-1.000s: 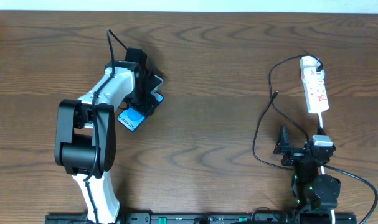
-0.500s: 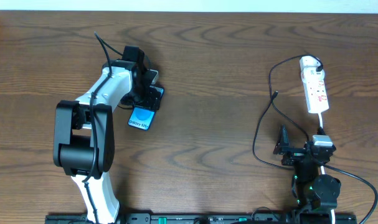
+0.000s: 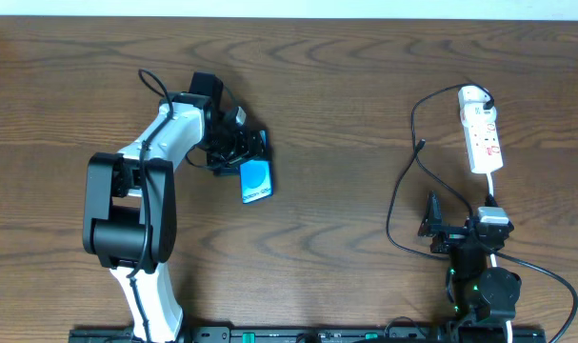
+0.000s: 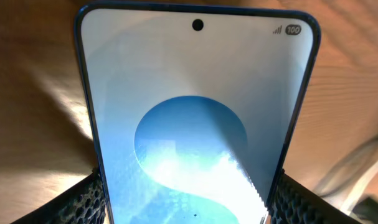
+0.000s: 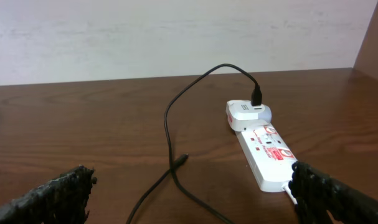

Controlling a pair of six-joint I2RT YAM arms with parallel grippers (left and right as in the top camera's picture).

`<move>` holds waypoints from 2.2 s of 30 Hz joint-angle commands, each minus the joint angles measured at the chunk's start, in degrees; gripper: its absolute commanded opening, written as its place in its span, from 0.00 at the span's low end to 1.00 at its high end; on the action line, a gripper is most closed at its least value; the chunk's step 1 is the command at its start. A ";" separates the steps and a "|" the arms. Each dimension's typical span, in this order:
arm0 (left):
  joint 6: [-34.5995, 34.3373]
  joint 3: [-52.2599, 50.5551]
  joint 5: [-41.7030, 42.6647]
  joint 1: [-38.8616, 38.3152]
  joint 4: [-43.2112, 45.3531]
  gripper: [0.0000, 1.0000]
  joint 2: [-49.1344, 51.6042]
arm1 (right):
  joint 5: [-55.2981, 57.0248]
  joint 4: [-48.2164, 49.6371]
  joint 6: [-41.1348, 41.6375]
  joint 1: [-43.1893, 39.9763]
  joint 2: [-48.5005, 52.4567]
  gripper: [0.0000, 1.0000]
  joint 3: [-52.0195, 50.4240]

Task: Plug charger to phone and switch on socket
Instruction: 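Lift the phone with the left gripper and raise it upright toward center, then reach the right gripper to the phone and grasp its edge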

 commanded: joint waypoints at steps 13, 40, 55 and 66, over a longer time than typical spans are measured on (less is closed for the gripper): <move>-34.45 -0.28 32.81 -0.17 4.79 0.42 0.50 | 0.26 -0.22 -0.48 -0.31 -0.24 0.99 -0.04; -62.51 -0.28 43.21 -6.54 39.26 0.41 -3.93 | -13.64 -0.33 13.40 -0.28 -0.20 0.99 0.66; -62.66 -0.28 46.99 -8.15 38.80 0.41 -3.93 | -36.89 -8.11 34.77 -0.28 6.34 0.99 19.26; -62.64 -0.28 44.28 -8.15 38.77 0.41 -3.93 | -20.55 -24.50 26.53 6.93 39.23 0.99 45.72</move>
